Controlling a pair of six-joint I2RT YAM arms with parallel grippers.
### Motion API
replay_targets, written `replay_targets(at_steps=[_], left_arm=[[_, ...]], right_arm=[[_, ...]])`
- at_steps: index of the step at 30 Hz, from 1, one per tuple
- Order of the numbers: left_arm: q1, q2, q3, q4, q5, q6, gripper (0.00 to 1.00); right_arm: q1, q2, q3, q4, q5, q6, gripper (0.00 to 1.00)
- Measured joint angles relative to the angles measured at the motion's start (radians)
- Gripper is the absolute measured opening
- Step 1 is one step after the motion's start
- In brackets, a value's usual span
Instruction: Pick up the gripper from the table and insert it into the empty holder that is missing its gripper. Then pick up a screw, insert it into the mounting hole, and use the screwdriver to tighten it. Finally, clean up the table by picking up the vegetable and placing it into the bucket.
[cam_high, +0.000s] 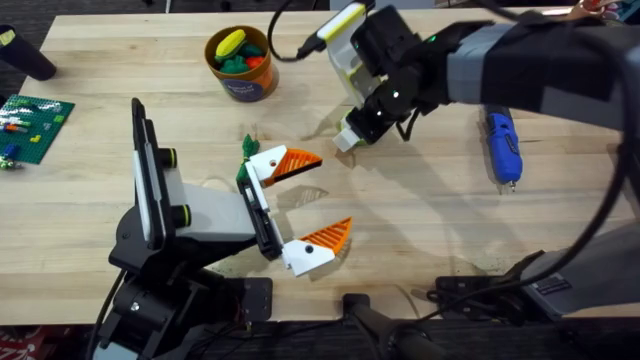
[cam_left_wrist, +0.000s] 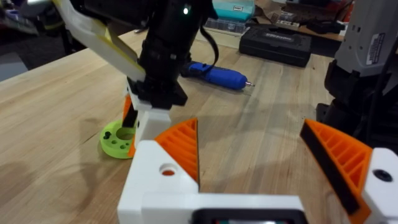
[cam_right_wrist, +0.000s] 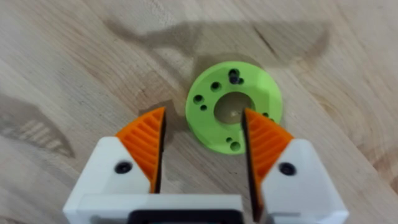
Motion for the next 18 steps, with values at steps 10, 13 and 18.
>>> replay_targets(at_steps=[10, 13, 18], left_arm=[[0.0, 0.002, 0.0, 0.002, 0.0, -0.001, 0.988], [0.0, 0.002, 0.0, 0.003, 0.0, -0.001, 0.988], [0.0, 0.001, 0.0, 0.003, 0.0, -0.001, 0.988]], right_arm=[[-0.001, 0.003, 0.003, -0.02, -0.004, 0.001, 0.623], [-0.001, 0.003, 0.003, -0.019, -0.004, 0.007, 0.623], [-0.001, 0.003, 0.013, -0.029, -0.004, 0.026, 0.623]])
